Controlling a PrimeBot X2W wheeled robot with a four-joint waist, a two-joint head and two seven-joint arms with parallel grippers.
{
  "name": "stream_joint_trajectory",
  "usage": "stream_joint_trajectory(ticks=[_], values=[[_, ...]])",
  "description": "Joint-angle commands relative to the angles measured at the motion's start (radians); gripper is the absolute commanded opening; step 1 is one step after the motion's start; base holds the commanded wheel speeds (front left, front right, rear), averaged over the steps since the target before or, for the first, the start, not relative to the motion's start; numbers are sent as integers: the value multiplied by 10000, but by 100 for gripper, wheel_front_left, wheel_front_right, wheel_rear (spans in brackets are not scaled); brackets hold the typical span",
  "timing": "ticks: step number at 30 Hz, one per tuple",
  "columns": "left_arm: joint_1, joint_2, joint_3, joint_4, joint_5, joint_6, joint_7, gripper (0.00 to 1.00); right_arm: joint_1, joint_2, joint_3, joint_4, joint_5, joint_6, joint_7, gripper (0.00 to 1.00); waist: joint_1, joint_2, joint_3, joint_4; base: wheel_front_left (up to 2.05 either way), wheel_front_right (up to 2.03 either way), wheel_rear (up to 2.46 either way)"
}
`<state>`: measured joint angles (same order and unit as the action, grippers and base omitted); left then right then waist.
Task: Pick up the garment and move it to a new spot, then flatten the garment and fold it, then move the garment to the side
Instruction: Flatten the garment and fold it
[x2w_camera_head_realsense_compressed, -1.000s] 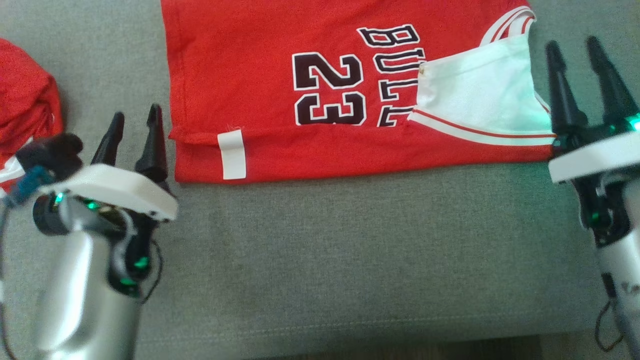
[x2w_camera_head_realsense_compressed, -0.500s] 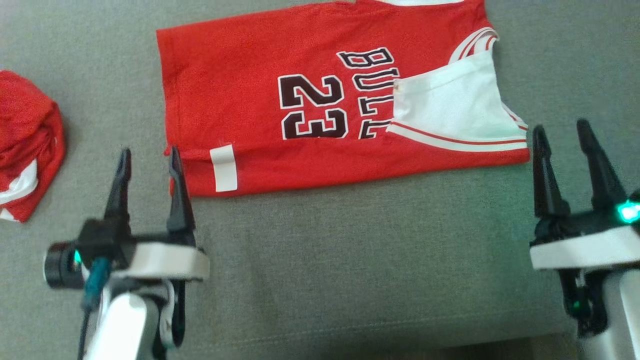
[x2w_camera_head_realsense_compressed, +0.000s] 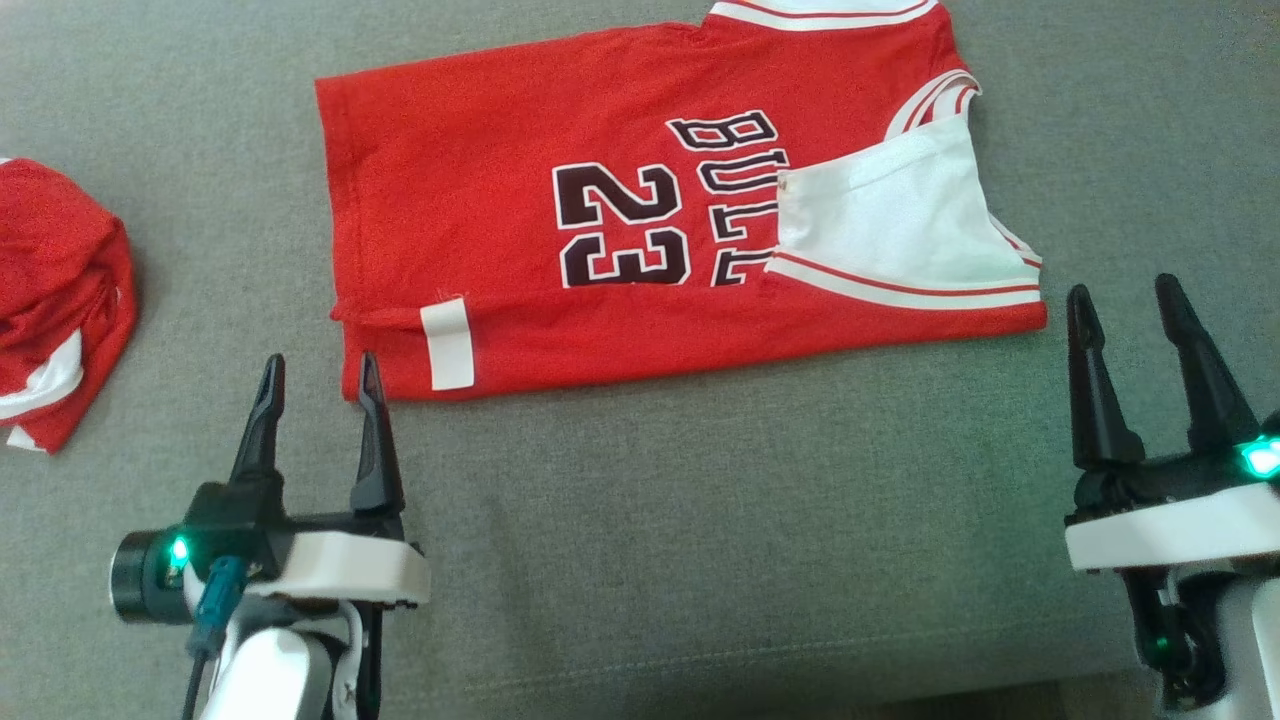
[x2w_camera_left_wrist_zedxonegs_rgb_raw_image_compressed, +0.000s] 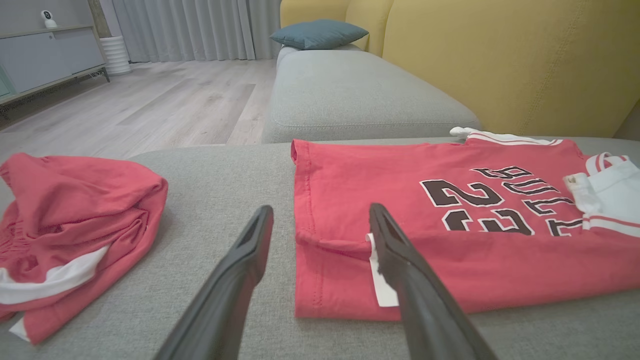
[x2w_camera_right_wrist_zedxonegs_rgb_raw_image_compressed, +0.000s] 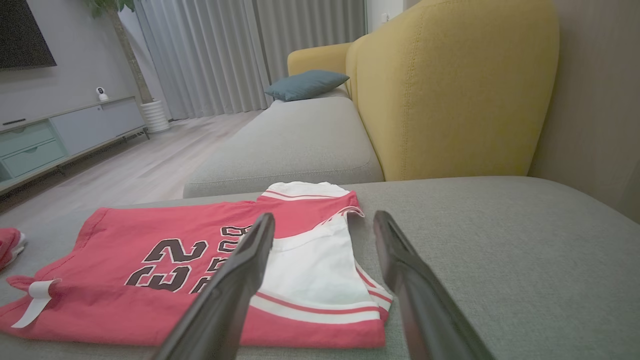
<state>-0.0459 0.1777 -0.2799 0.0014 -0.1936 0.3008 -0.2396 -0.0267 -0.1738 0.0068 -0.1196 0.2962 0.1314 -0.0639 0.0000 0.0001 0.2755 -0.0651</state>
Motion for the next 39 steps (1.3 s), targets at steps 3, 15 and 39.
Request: stream_joint_trajectory(ticks=[3,15,39], values=[[-324,101,269,-240,11,-13,-105,100,3,-110,104,-398,-43,-7,85,100,0,-1,62,23,0,0,0],[-1556,68,160,1104,-788,-860,570,100,-875,-735,144,1049,488,-7,671,100,0,-1,1021,249,0,0,0],[-1663,483,24,1619,-1768,-1568,2300,0,-1897,-1460,896,3518,2321,-7,1082,0,0,-1,954,383,0,0,0]])
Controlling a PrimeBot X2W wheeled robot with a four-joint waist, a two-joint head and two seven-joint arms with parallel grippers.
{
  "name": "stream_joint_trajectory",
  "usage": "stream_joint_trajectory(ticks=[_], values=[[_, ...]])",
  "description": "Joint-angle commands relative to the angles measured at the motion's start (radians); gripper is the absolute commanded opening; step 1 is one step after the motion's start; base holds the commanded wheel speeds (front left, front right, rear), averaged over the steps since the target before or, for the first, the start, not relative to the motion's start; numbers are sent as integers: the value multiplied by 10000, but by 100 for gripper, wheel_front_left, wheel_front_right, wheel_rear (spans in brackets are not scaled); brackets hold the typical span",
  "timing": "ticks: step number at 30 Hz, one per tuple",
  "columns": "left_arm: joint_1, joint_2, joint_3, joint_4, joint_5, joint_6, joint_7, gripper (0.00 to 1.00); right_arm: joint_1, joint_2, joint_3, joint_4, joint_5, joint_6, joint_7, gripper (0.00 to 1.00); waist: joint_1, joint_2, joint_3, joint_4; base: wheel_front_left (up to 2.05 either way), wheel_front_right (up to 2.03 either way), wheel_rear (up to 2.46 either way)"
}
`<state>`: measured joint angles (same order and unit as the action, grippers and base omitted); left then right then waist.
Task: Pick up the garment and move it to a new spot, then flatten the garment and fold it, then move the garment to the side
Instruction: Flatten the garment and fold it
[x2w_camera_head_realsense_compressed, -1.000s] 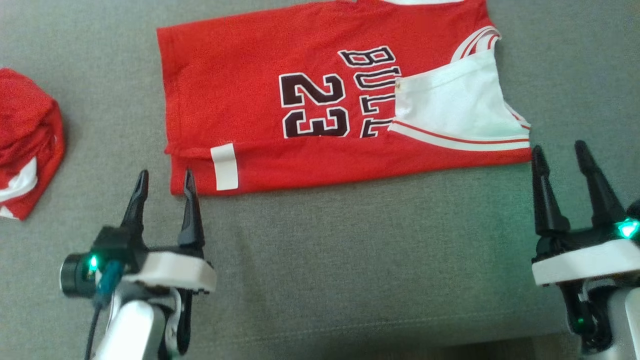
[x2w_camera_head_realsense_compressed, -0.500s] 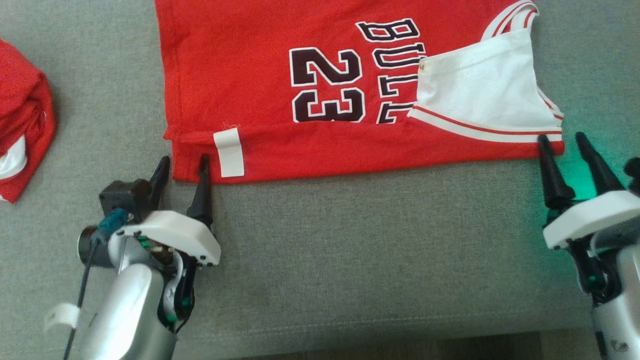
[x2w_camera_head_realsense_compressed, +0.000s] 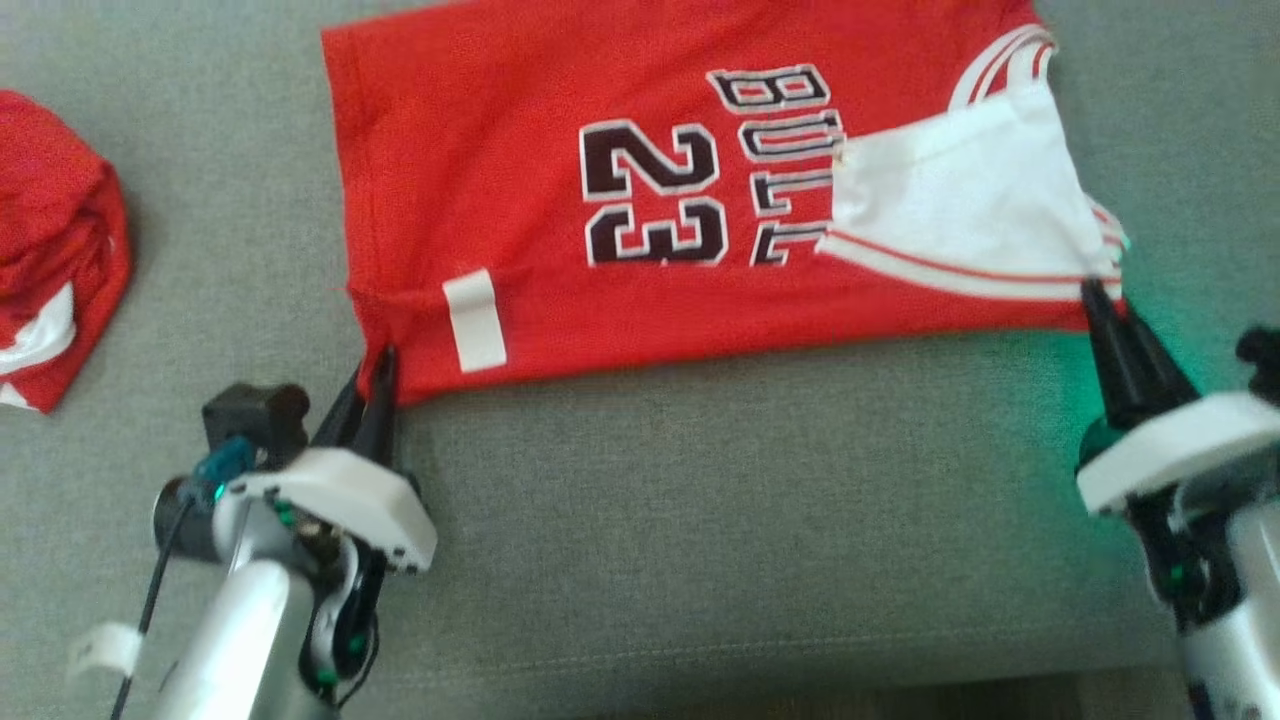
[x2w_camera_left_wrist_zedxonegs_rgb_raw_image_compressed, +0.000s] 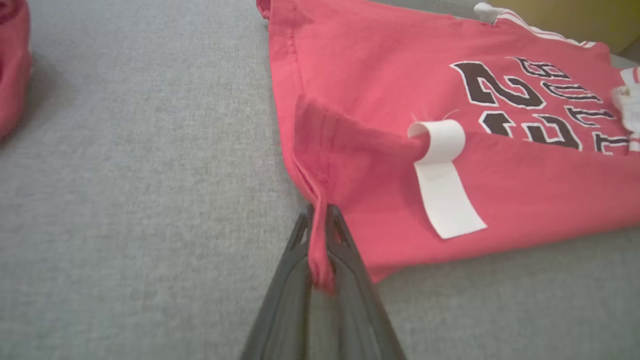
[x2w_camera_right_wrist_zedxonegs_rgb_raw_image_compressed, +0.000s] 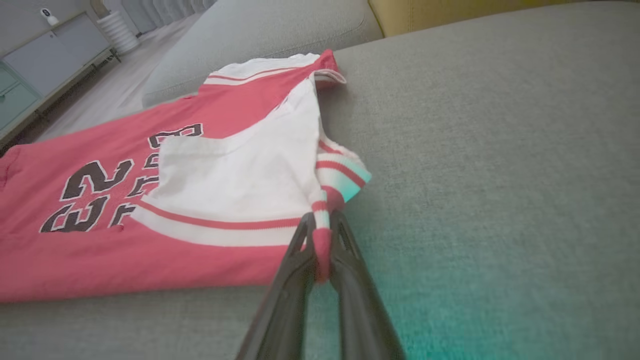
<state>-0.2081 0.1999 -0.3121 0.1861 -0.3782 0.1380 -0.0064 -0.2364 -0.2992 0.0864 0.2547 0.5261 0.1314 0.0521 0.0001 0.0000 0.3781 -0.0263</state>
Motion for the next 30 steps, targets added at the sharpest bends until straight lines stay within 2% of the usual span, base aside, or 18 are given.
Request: stream_joint_trajectory(ticks=[1,5,13,14,15,16,19,26,30], values=[[104,347,375,-358,75,99,40,0,443,-144,38,-383,23,-7,-75,0,-1,0,-161,-18,0,0,0],[703,644,441,-803,8,193,373,0,1573,254,-216,-1073,-98,-7,128,0,-1,0,-545,-78,0,0,0],[1714,855,512,-1232,-331,340,937,0,3326,1334,-671,-2440,-366,-7,1020,0,-1,0,-1153,-170,0,0,0],[1797,865,520,-1258,-345,368,946,22,3449,1421,-699,-2548,-409,-7,1142,3,-1,0,-1201,-186,0,0,0],[1884,857,500,-1256,-372,382,986,100,3544,1494,-723,-2630,-450,-7,1268,84,-1,0,-1255,-202,0,0,0],[1964,836,457,-1257,-401,371,1017,100,3611,1559,-756,-2694,-473,-7,1389,100,-1,0,-1311,-220,0,0,0],[2109,714,462,-1330,-349,532,751,100,3622,1616,-906,-2974,-802,-7,1380,100,-1,0,-1476,-265,0,0,0],[1994,317,627,-2127,501,1425,-1090,100,3049,1387,-843,-4264,-1927,-7,49,100,-1,0,-1731,-350,0,0,0],[1739,258,607,-2777,879,1679,-1596,100,2604,1187,-667,-4857,-2177,-7,-9,100,-1,0,-1801,-353,0,0,0]])
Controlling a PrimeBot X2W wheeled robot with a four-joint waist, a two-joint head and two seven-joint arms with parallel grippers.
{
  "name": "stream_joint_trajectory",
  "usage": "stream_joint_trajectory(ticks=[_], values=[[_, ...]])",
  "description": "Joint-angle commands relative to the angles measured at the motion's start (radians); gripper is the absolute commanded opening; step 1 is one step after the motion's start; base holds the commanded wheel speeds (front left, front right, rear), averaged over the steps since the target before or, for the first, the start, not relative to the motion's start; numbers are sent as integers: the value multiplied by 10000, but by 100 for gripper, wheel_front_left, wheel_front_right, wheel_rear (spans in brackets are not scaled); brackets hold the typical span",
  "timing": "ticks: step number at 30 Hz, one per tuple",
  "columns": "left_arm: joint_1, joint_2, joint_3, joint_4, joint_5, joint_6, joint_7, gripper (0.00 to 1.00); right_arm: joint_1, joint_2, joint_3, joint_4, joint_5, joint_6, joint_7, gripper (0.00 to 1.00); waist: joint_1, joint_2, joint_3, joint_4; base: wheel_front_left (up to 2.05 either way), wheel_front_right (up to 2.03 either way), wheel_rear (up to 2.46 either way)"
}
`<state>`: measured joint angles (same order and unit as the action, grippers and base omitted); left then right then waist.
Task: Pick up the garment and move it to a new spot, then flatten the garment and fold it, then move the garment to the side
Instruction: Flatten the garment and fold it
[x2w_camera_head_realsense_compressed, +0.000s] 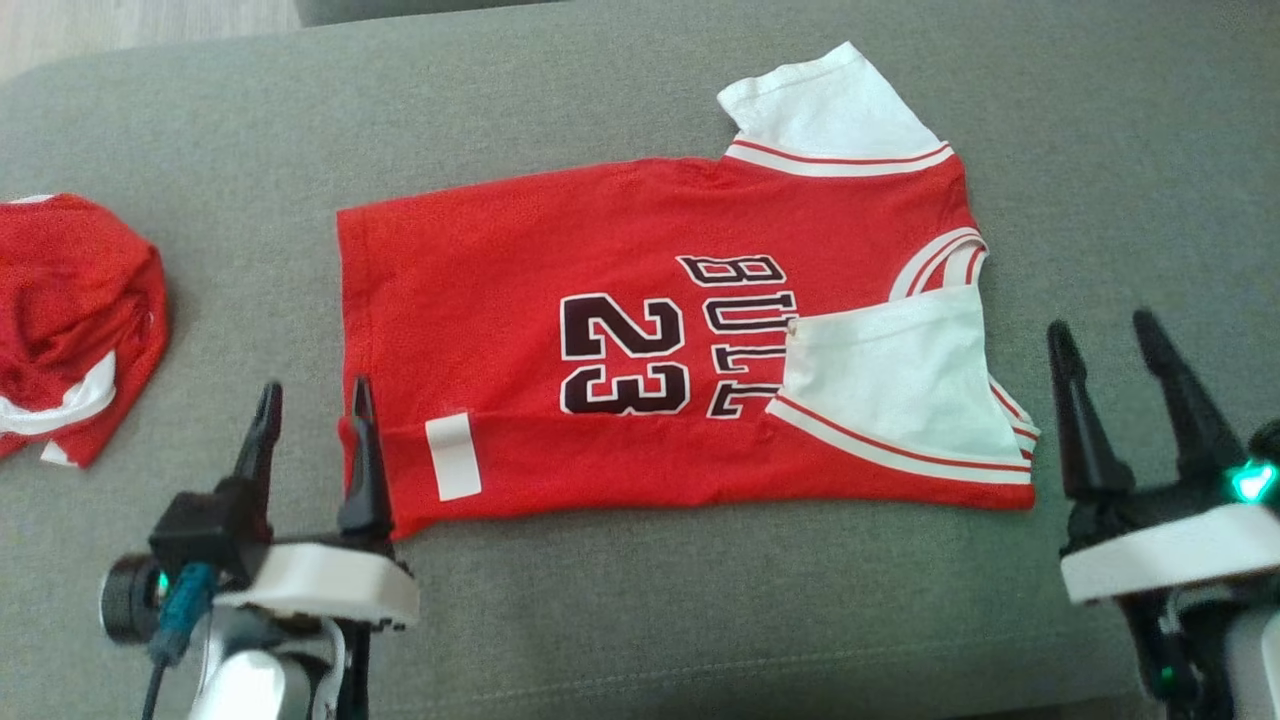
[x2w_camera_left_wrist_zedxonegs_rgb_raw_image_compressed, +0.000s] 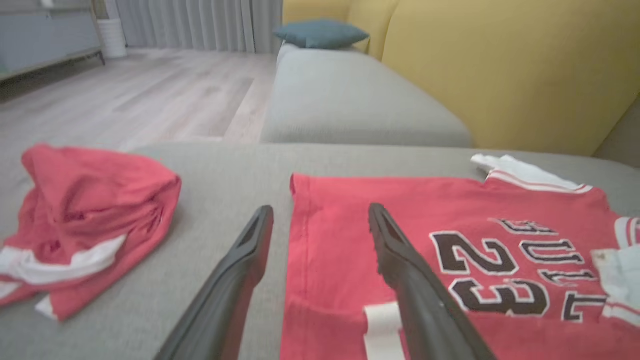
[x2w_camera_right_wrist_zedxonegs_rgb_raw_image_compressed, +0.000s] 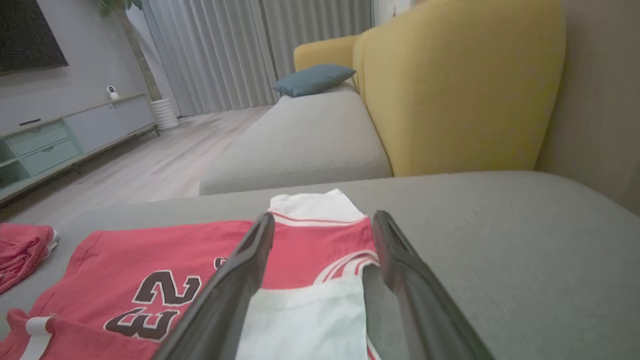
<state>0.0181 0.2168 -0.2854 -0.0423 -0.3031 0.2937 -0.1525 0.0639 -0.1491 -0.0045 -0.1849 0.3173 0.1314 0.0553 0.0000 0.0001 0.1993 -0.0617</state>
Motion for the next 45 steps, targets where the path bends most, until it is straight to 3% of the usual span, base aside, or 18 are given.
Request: stream_joint_trajectory(ticks=[1,12,17,22,31,40,41,42,44,45], values=[[-579,107,327,-643,225,176,-168,100,-489,-356,279,-548,-122,-7,-1,100,0,-1,-21,6,0,0,0],[-736,319,263,-970,487,369,104,100,-790,-263,311,-671,-100,-7,128,100,0,-1,92,69,0,0,0],[-1036,414,289,-793,428,258,203,100,-851,-242,268,-701,-52,-7,144,100,0,-1,289,107,0,0,0],[-2769,558,332,229,-20,-432,860,100,-1072,-264,403,-743,70,-7,195,100,0,-1,815,141,0,0,0],[-6186,818,465,3983,-1073,-1796,2616,100,-1536,-276,945,-422,371,-7,40,100,0,-1,1619,-356,0,0,0],[-7963,973,456,7135,-1707,-2458,4388,100,-1735,-323,1065,4,611,-7,-166,100,0,-1,1982,-650,0,0,0],[-8077,990,452,7286,-1718,-2503,4383,74,-1750,-340,1046,31,628,-7,-176,100,0,-1,2001,-659,0,0,0],[-8163,976,459,7449,-1773,-2562,4417,42,-1770,-358,1026,62,652,-7,-180,100,0,-1,2013,-662,0,0,0],[-8309,977,433,7725,-1787,-2652,4342,3,-1829,-421,977,144,714,-7,-168,100,0,-1,2027,-658,0,0,0],[-8370,975,419,7857,-1787,-2686,4289,0,-1875,-466,955,189,751,-7,-157,100,0,-1,2029,-658,0,0,0]])
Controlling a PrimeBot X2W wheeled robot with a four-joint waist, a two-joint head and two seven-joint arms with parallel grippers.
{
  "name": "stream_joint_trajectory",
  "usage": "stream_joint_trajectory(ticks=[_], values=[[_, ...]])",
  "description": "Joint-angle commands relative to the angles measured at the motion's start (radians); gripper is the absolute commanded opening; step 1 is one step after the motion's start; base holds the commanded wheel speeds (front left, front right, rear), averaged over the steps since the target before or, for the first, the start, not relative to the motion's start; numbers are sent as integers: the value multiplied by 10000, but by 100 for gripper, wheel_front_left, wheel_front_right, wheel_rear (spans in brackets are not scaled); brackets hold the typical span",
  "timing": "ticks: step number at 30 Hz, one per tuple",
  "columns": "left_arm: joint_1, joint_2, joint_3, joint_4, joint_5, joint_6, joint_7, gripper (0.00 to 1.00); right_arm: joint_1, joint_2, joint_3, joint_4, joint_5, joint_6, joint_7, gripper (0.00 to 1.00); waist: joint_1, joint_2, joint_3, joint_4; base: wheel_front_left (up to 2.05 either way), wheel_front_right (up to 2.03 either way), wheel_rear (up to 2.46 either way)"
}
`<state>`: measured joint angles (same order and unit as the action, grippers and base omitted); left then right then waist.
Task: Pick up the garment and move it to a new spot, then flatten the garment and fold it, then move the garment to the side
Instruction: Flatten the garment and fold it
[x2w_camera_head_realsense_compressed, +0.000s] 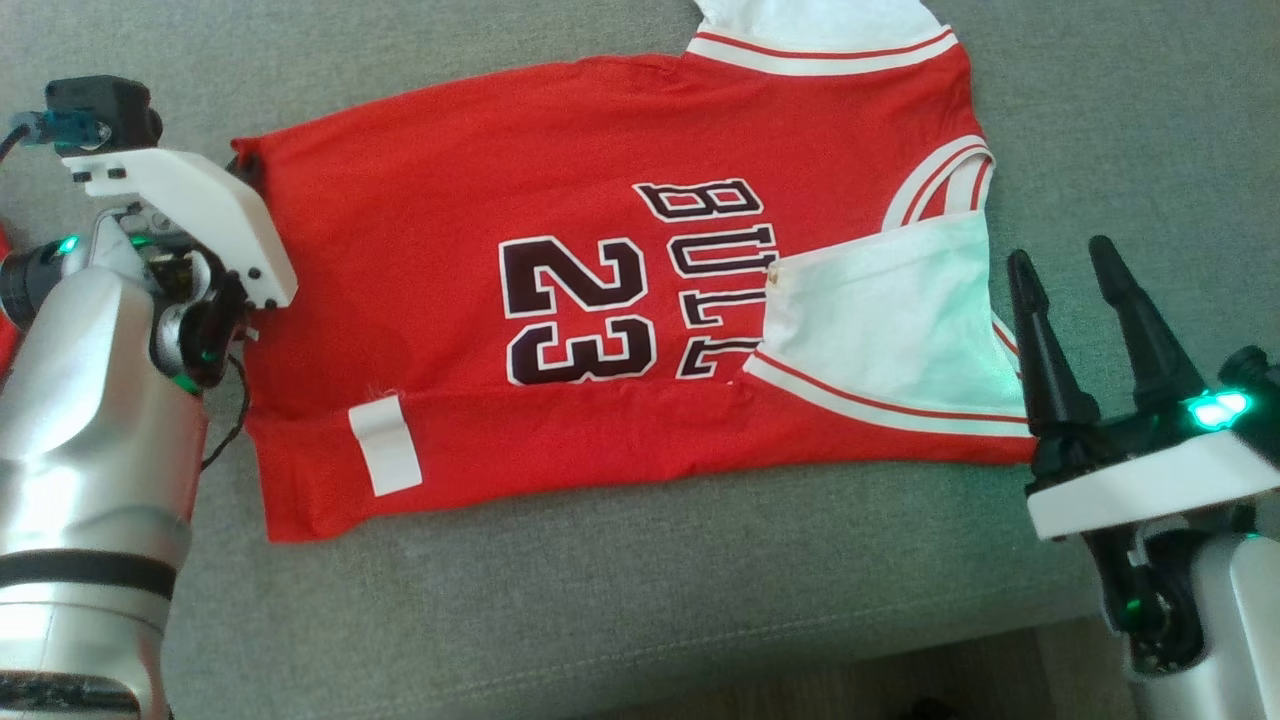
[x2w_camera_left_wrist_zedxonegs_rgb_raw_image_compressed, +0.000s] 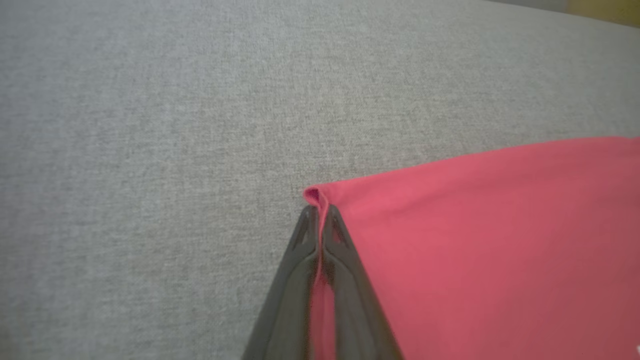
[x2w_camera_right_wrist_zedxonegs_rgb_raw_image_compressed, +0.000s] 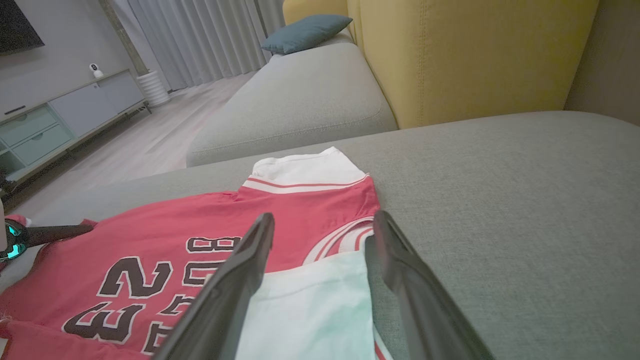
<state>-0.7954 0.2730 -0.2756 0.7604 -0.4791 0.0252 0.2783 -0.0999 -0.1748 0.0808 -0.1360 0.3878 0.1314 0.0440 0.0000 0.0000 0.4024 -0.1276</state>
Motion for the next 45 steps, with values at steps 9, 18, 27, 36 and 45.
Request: stream_joint_trajectory(ticks=[9,18,27,36,45], values=[[-655,185,176,451,24,-152,-843,0,-1641,-912,-550,898,467,-7,396,100,0,0,121,177,0,0,0],[-1330,-473,-149,568,100,-269,-1393,0,-4313,-1951,-262,3077,1408,-7,1172,100,0,0,1022,1077,0,0,0],[-2016,-1314,-553,895,101,-553,-1820,0,-7667,-2981,1178,5929,2042,-7,2487,100,0,0,1790,2082,0,0,0],[-2594,-1792,-865,1290,34,-765,-2044,0,-9995,-3406,2543,8313,2258,-7,3430,100,0,0,2325,2685,0,0,0],[-2891,-1891,-1024,1713,-29,-796,-2208,0,-11075,-3346,3594,9570,2666,-7,3975,0,0,0,2549,2735,0,0,0]])
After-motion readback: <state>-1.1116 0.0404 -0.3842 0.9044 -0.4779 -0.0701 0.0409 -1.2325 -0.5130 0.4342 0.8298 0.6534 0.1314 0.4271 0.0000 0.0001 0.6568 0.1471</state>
